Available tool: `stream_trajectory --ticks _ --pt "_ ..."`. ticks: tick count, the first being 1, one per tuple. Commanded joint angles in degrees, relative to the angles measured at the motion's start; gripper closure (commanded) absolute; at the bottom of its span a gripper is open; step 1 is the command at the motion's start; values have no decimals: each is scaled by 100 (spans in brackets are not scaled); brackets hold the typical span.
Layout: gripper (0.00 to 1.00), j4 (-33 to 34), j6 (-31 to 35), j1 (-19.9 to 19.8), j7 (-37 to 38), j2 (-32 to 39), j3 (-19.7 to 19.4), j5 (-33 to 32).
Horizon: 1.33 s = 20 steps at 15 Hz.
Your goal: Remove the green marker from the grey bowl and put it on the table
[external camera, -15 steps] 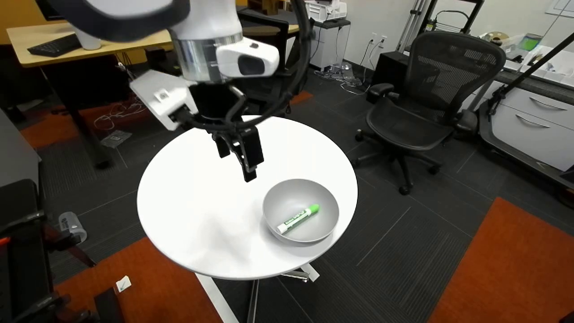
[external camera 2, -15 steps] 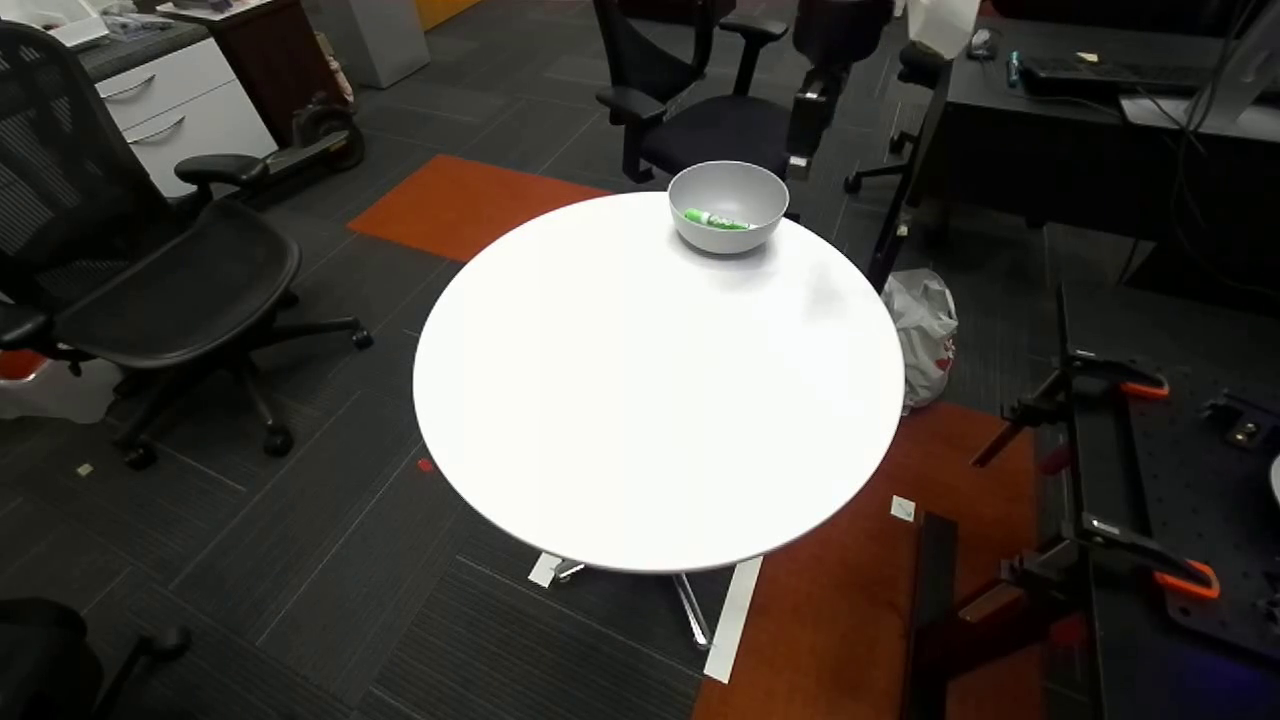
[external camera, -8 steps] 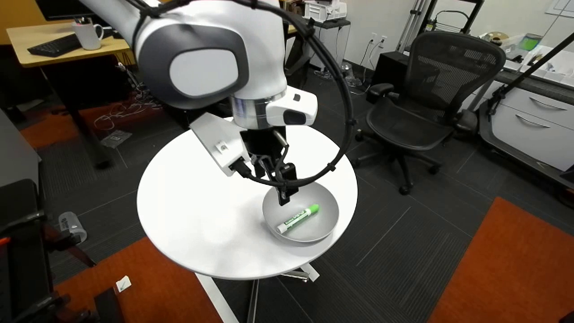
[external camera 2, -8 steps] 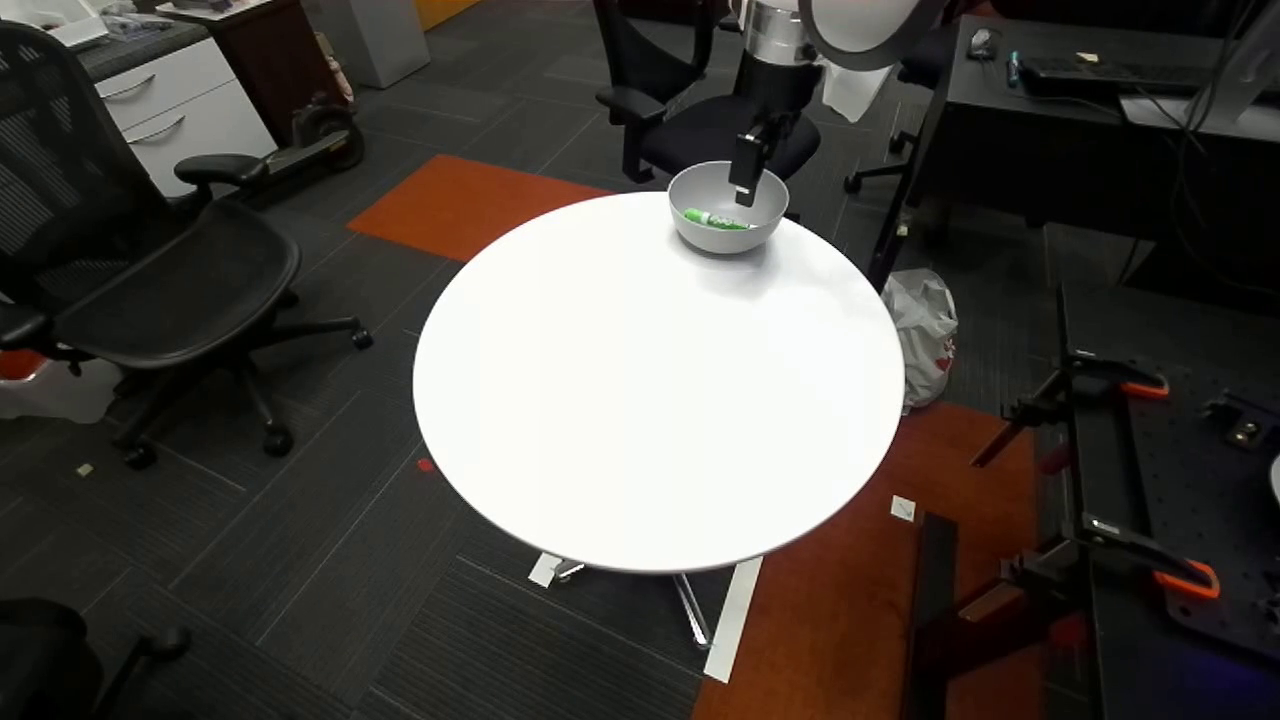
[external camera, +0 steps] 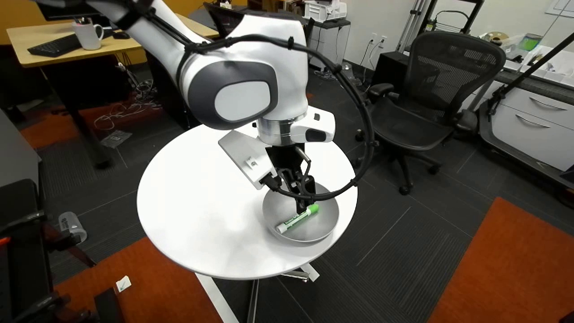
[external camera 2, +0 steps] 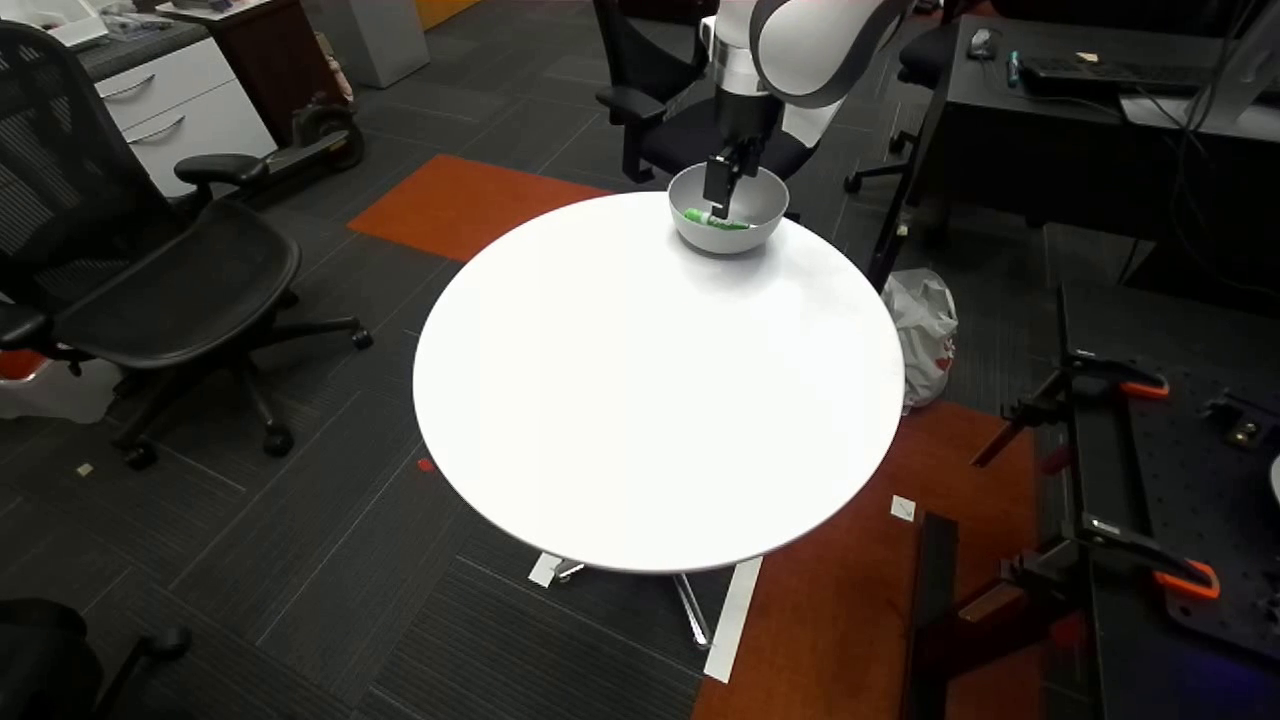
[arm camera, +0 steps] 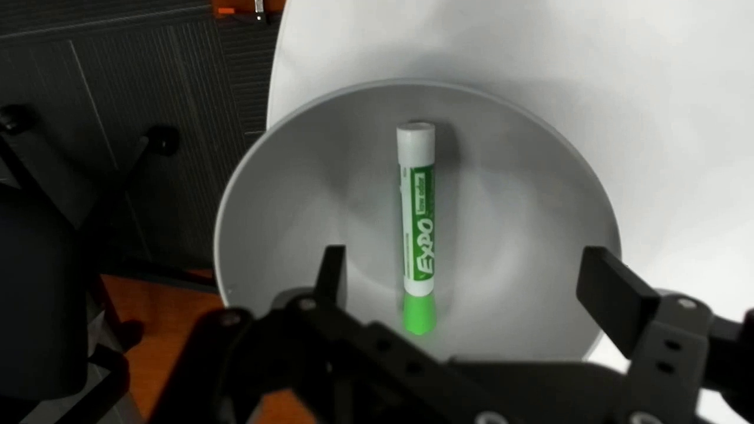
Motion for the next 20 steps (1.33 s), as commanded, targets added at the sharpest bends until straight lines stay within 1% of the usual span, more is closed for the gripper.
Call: stream_trajectory --ticks 1,7,12,20 --pt "0 385 -21 -61 -56 315 11 67" --pt "0 868 -213 -146 -93 620 36 98" --pt "0 1249 -507 -215 -117 894 50 114" --pt "0 1718 -890 -275 -126 1295 62 121"
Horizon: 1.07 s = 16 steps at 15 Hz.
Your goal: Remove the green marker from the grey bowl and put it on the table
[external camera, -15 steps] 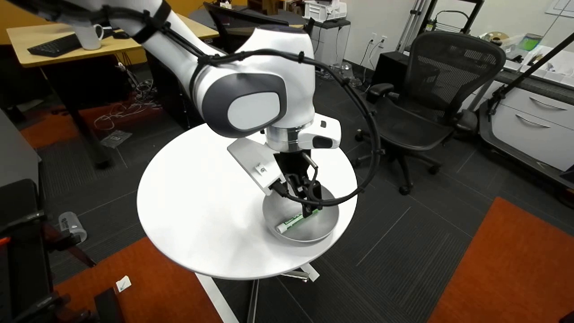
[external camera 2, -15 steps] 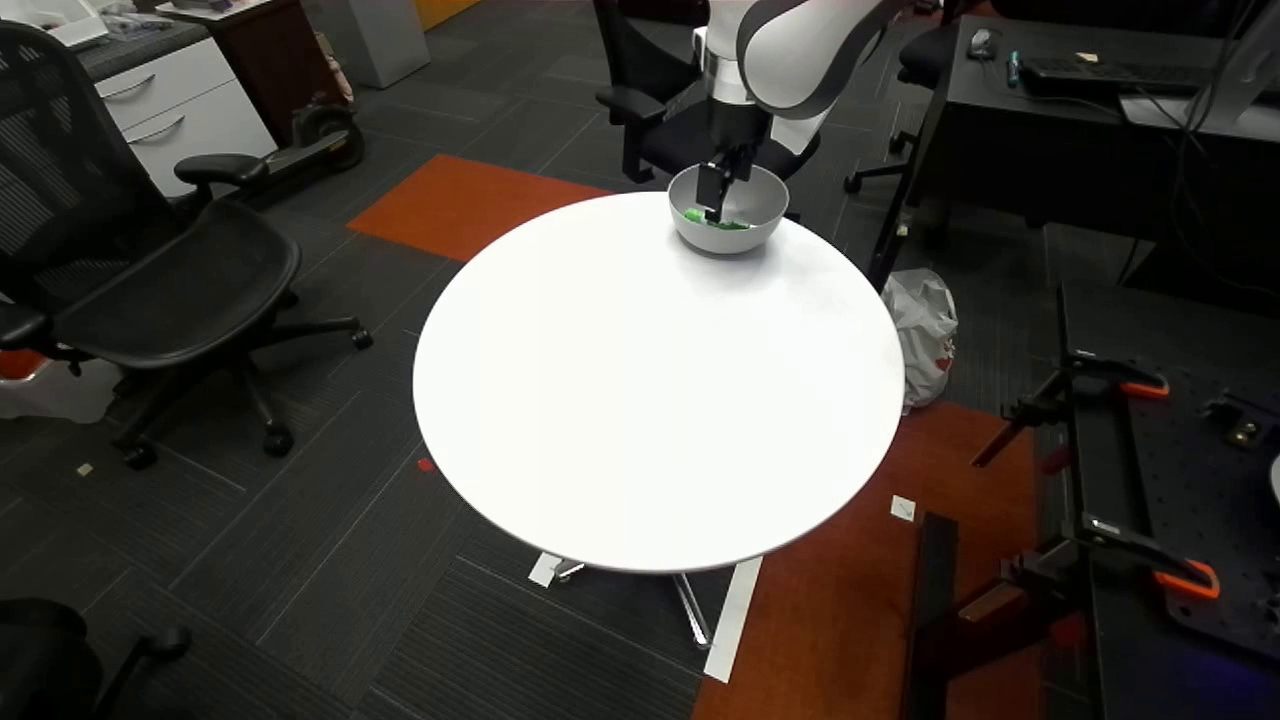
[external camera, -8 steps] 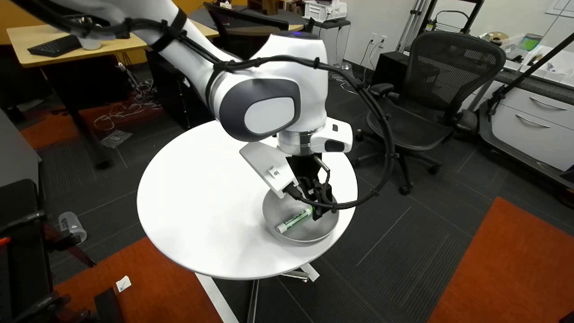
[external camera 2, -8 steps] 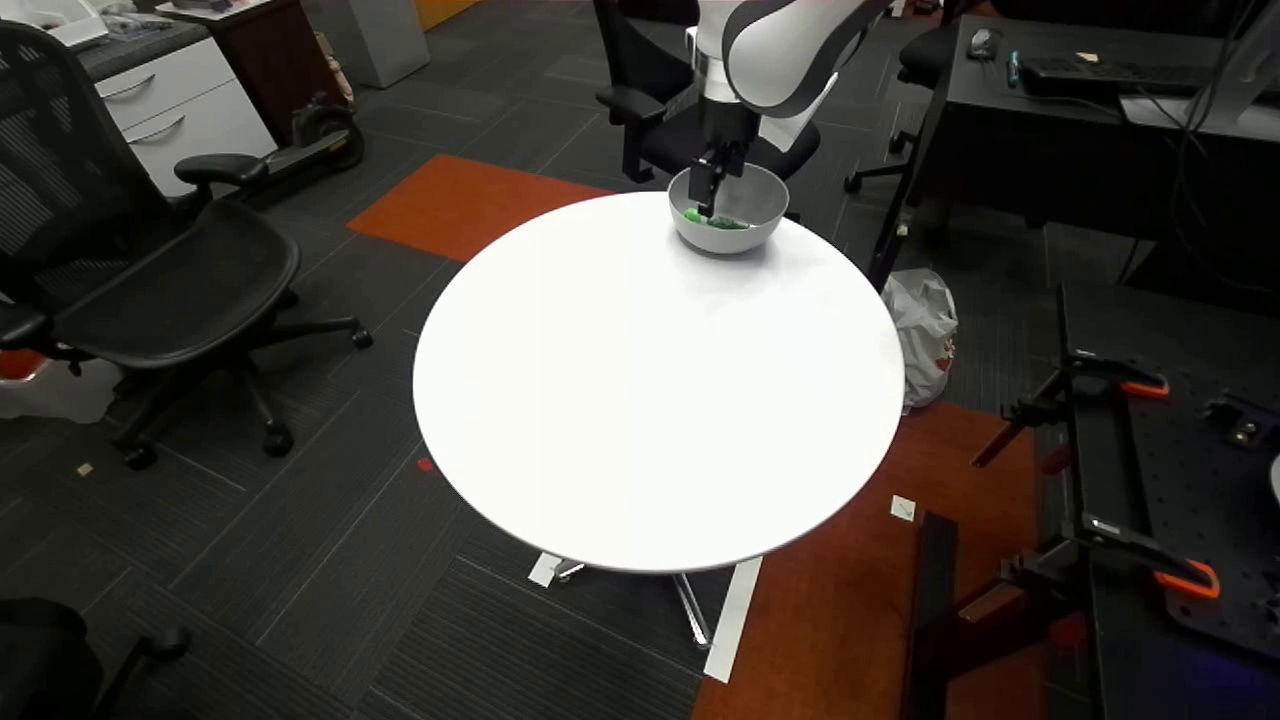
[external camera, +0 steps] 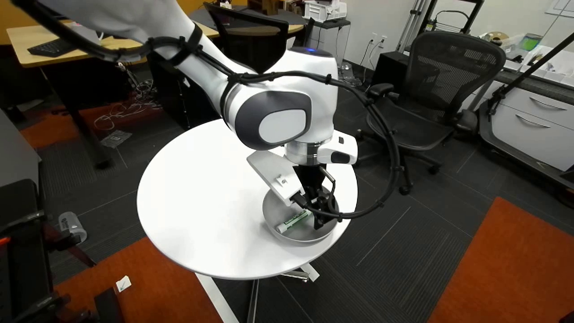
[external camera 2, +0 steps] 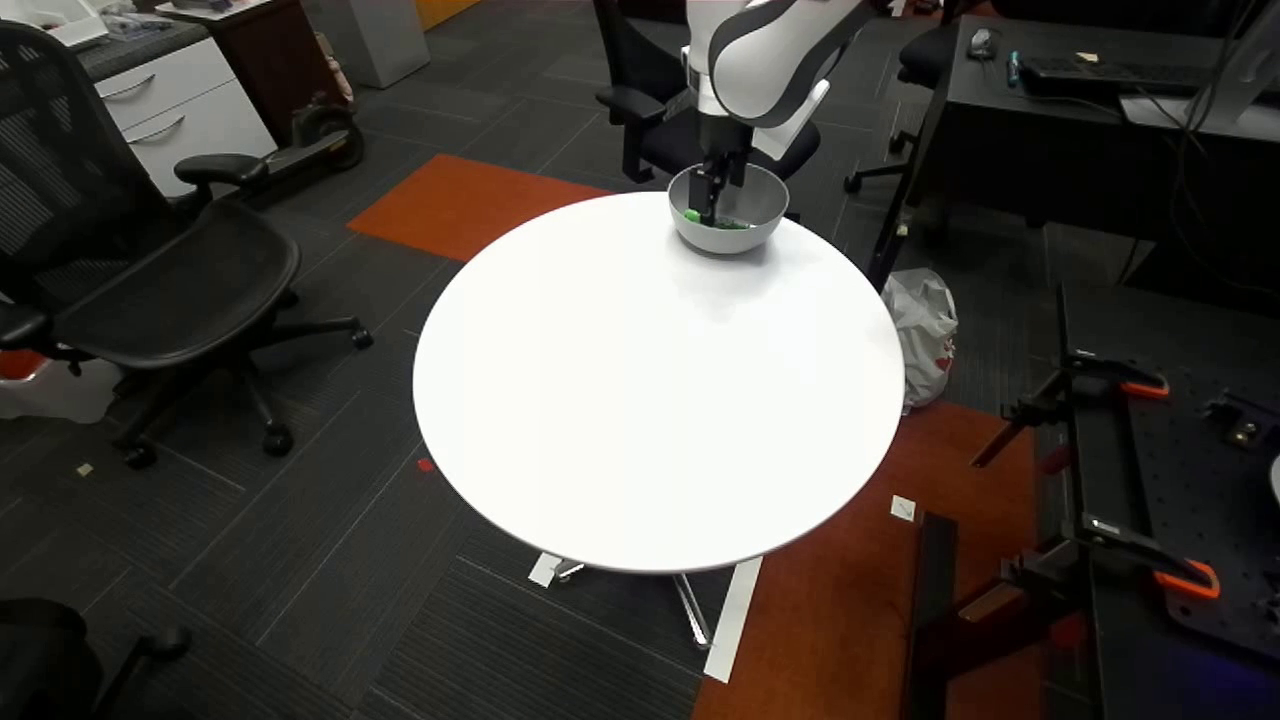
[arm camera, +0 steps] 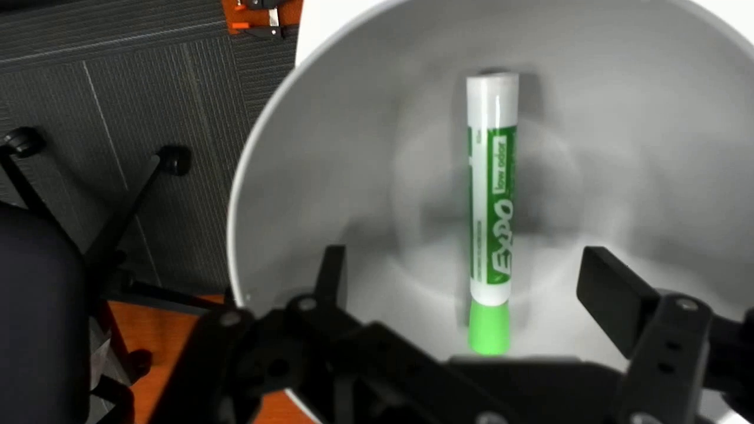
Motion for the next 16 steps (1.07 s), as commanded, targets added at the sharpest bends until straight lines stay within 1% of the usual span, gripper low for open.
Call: stream_trajectory --ticks 1,2,3,5,6,10,11,13,15,16 --pt "0 352 -306 -70 -128 211 60 110" --pt "25 385 -306 -66 -126 252 49 93" --pt "26 414 -306 -67 -125 284 48 91" --pt "41 454 -298 -78 -130 337 53 97" --pt "51 468 -299 -81 -129 357 53 97" --pt "80 517 -292 -94 -133 417 54 99" --pt "88 520 -288 -94 -133 418 54 96" --pt "100 491 -256 -84 -119 389 41 84" --pt "95 253 -29 -33 -53 149 -2 49" --pt "95 58 117 25 19 -44 -50 11"
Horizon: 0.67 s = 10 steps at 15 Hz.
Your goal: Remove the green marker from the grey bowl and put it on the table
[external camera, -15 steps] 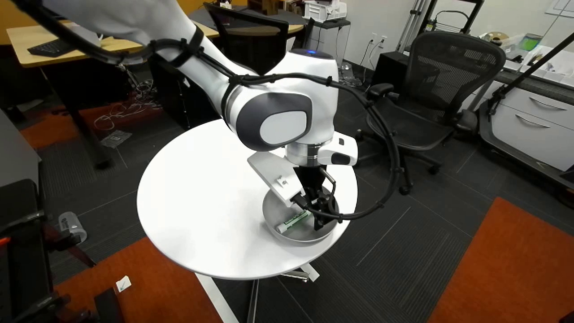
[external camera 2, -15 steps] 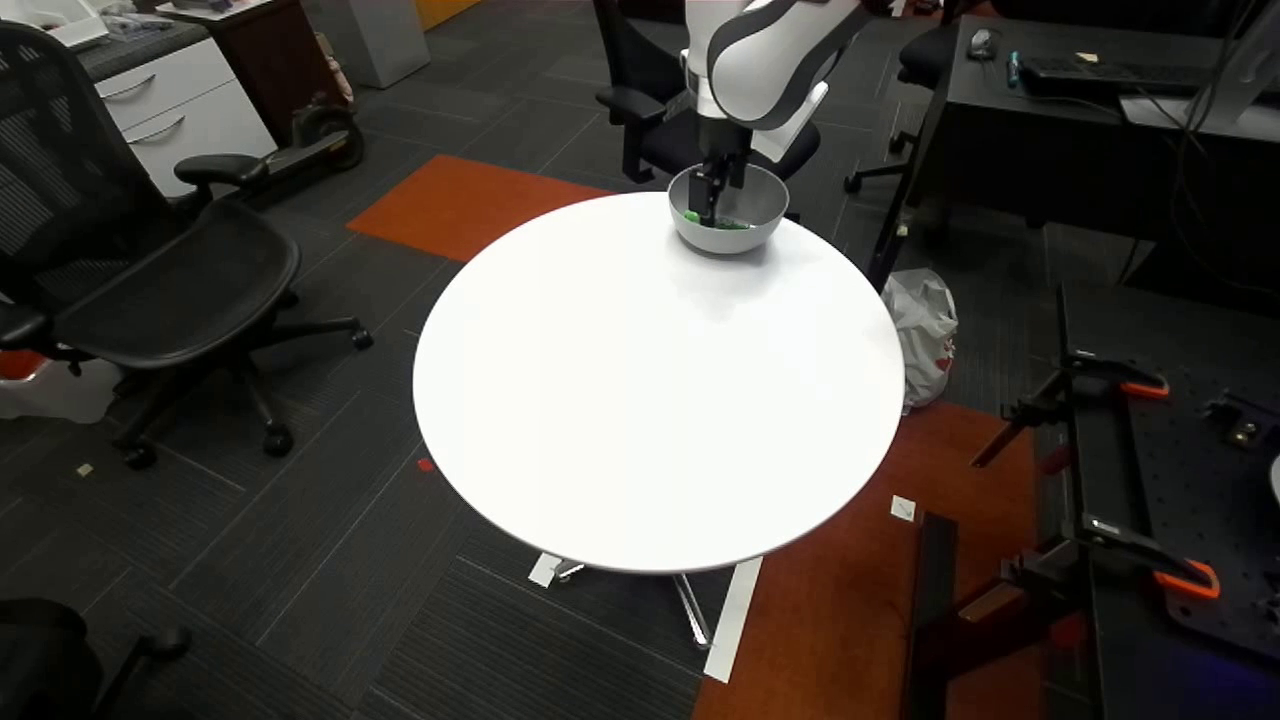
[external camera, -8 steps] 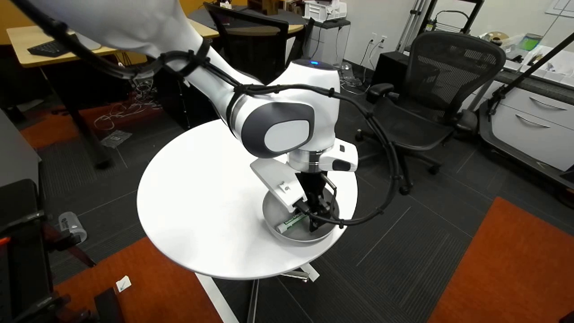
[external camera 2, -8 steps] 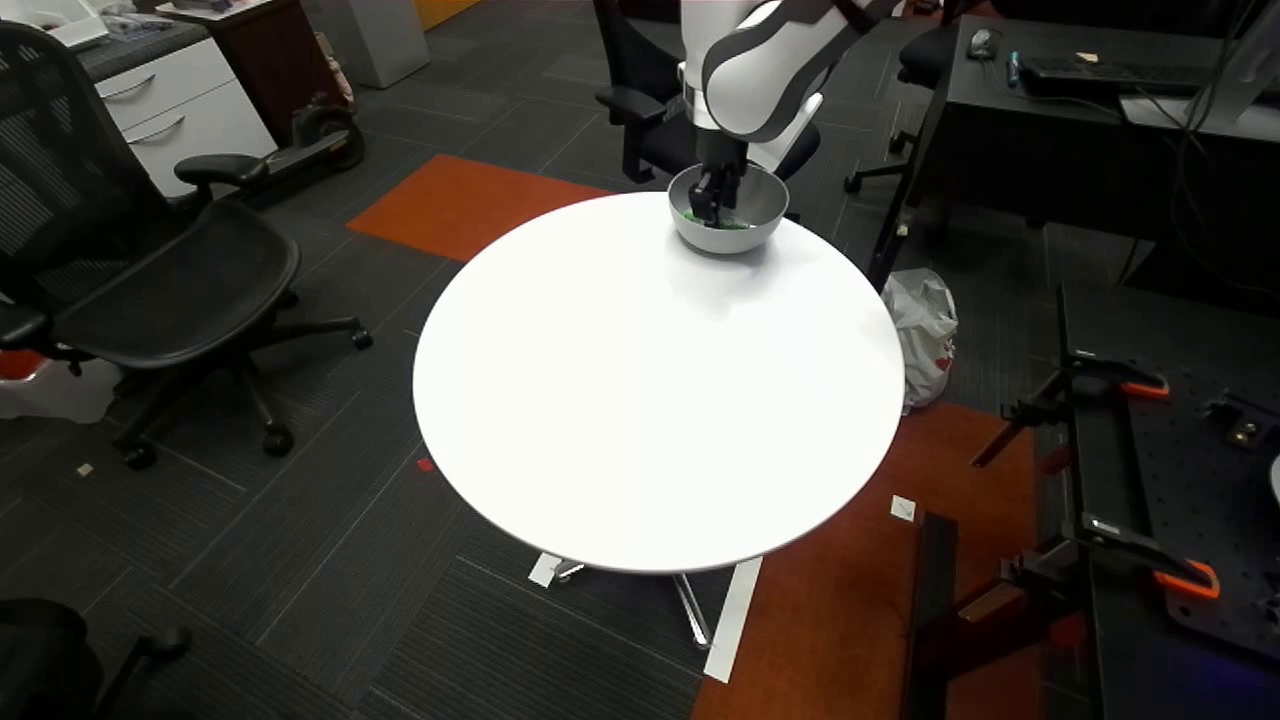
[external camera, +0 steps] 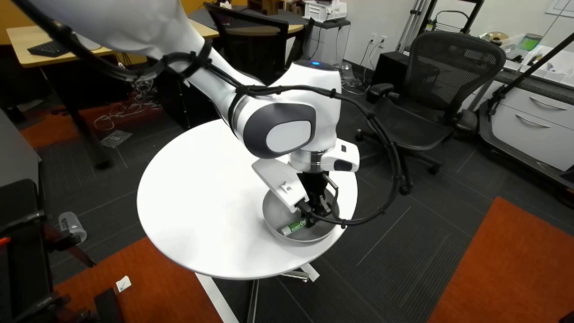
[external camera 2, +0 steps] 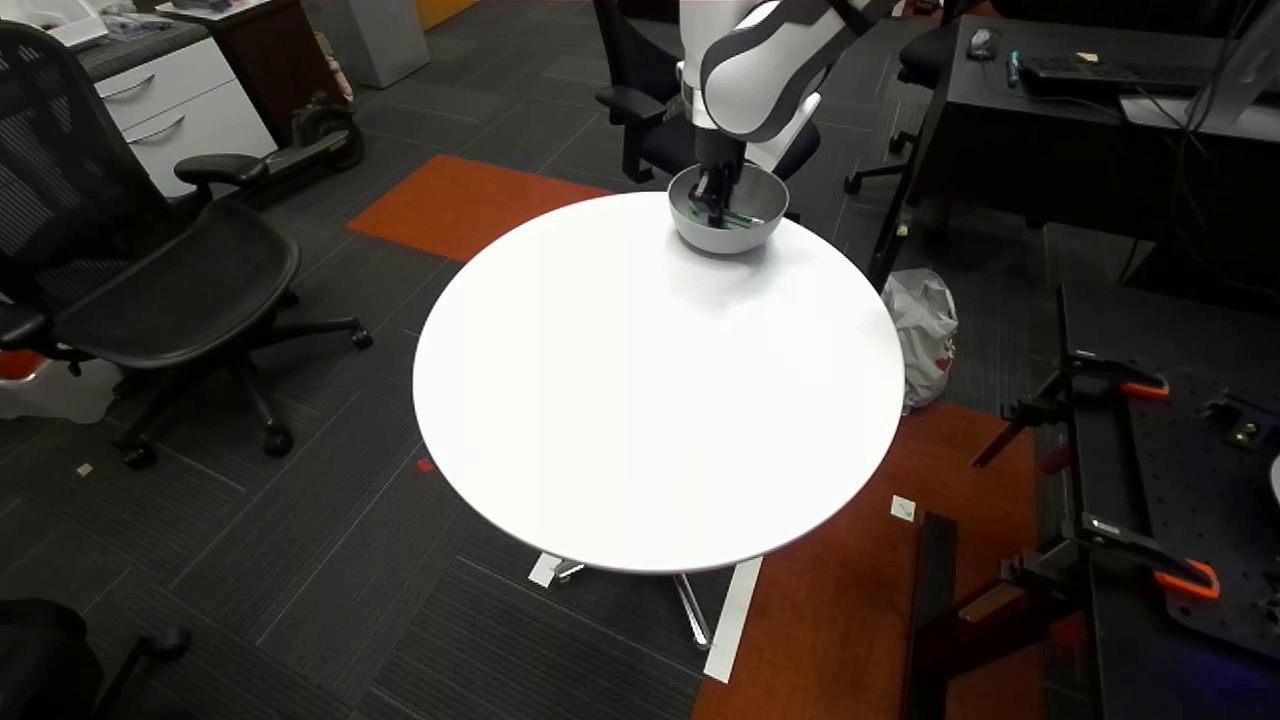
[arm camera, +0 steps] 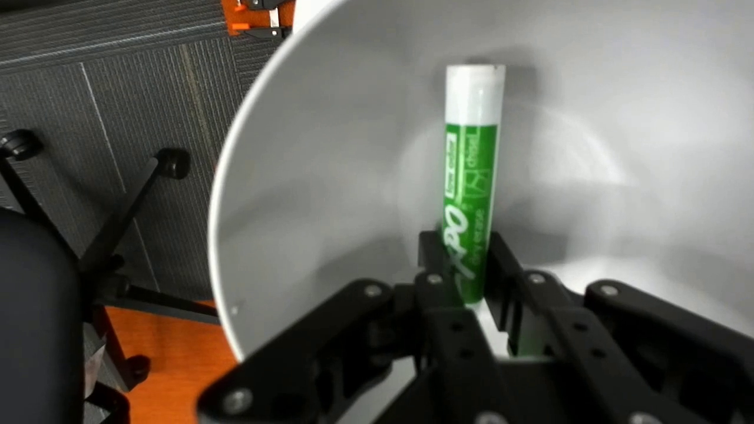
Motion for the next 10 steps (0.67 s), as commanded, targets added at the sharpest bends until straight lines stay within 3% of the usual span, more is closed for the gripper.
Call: stream_trajectory --ticks 1,7,10 --pt "95 -551 370 124 66 -644 -97 -38" --pt "95 -2019 1343 435 39 -2074 -152 -284" --pt "95 -2461 1243 547 -6 -2599 121 -137"
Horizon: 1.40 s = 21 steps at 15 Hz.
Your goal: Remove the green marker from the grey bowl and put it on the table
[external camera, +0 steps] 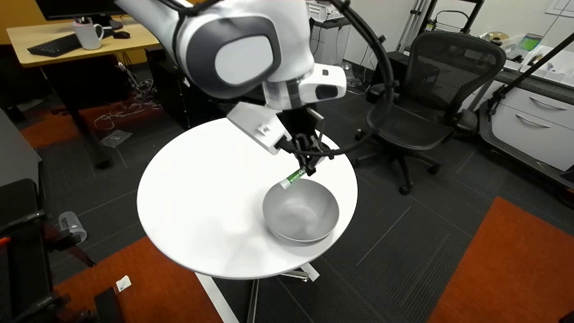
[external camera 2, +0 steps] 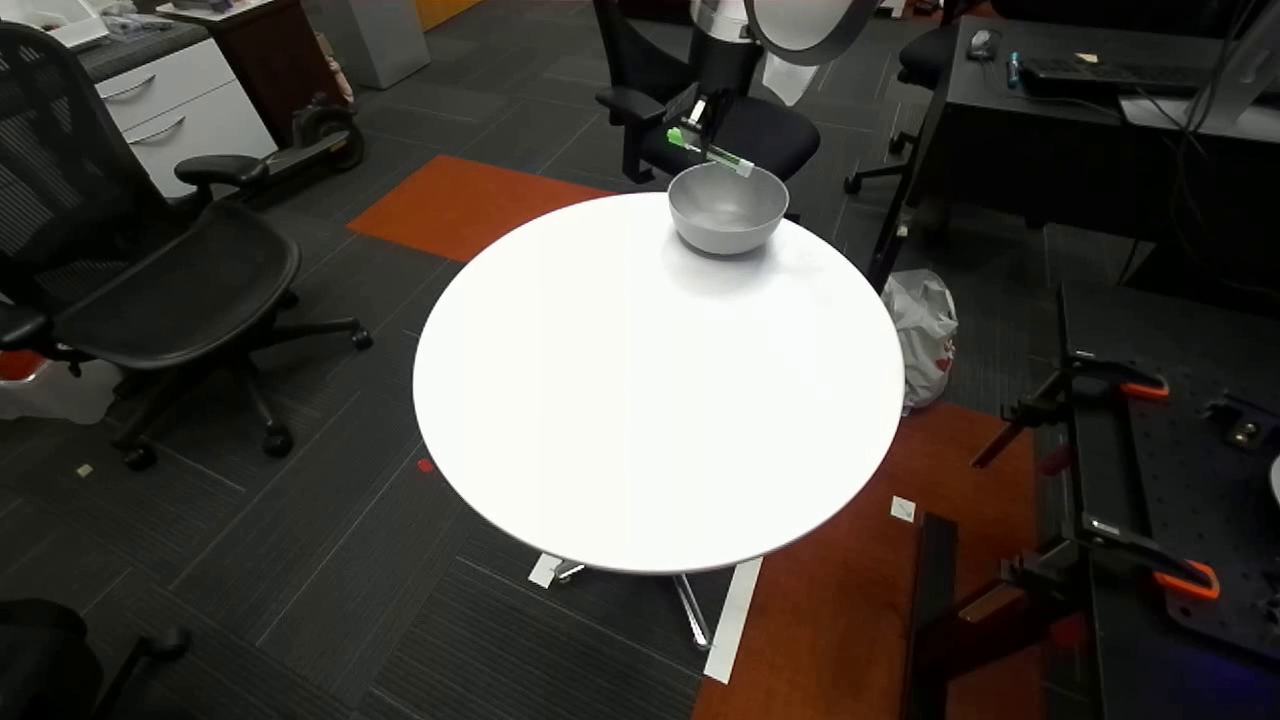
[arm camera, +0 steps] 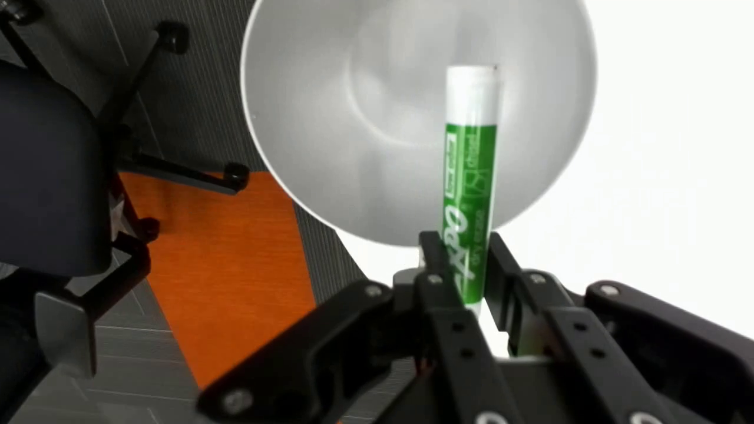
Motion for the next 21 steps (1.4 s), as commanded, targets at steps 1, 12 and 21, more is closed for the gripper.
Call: stream_trajectory --ticks 1,12,21 --pt "95 -884 60 240 7 -852 222 73" --pt "95 -953 -848 1203 193 -944 1061 367" --pt "95 -853 -359 1193 -1158 -382 1403 251"
